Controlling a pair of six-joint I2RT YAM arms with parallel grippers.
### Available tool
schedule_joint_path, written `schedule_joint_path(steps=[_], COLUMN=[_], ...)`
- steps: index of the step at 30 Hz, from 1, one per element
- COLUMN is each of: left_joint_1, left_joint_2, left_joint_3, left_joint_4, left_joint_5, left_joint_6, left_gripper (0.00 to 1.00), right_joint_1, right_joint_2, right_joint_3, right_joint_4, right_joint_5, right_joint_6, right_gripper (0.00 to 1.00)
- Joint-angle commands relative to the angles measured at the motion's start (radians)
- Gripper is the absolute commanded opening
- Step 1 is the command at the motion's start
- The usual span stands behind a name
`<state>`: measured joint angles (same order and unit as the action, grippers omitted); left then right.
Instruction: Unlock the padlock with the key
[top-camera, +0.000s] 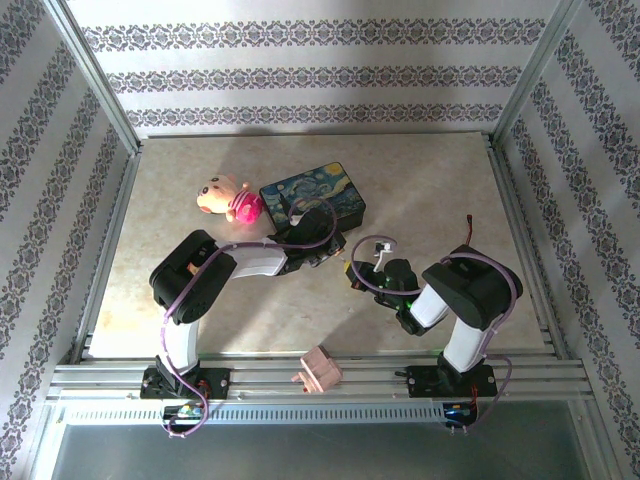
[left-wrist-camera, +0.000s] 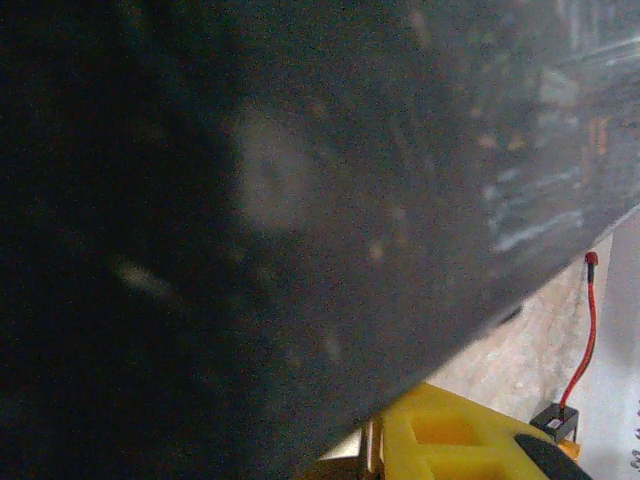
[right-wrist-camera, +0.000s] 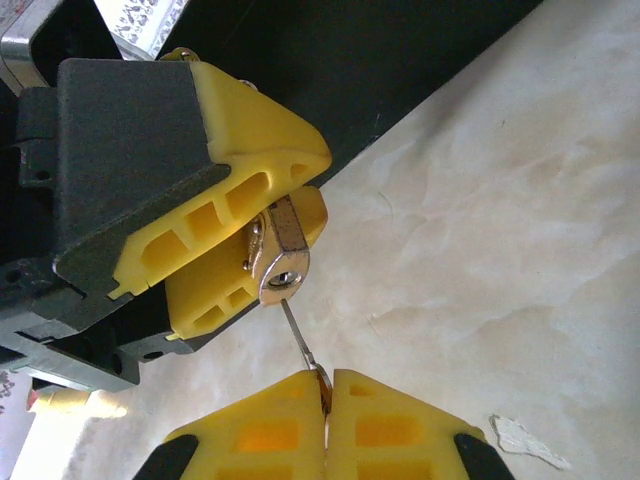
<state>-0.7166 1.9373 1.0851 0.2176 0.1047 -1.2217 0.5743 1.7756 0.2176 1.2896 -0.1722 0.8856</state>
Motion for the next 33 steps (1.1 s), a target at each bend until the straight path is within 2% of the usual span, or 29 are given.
schedule_joint_path(steps=[1, 26, 33], left_joint_1=[0.019, 0.017, 0.017], left_joint_2=[0.038, 0.029, 0.037], left_joint_3=[0.016, -0.008, -0.002], left_joint_4=[0.033, 0.032, 0.032], left_joint_5=[0.064, 0.074, 0.078], left_joint_6=[-0.070, -0.070, -0.072], left_gripper=[0.25, 0.25, 0.25], right_joint_1=[0.014, 0.015, 0.015], right_joint_2=[0.021, 0.005, 0.019], right_joint_3=[0.019, -0.006, 0.015], right_joint_4=[0.060, 0.095, 0.096], right_joint_5=[0.005, 0.060, 0.037], right_joint_6=[0.011, 0.013, 0.018], right_gripper=[0.00, 0.00, 0.00])
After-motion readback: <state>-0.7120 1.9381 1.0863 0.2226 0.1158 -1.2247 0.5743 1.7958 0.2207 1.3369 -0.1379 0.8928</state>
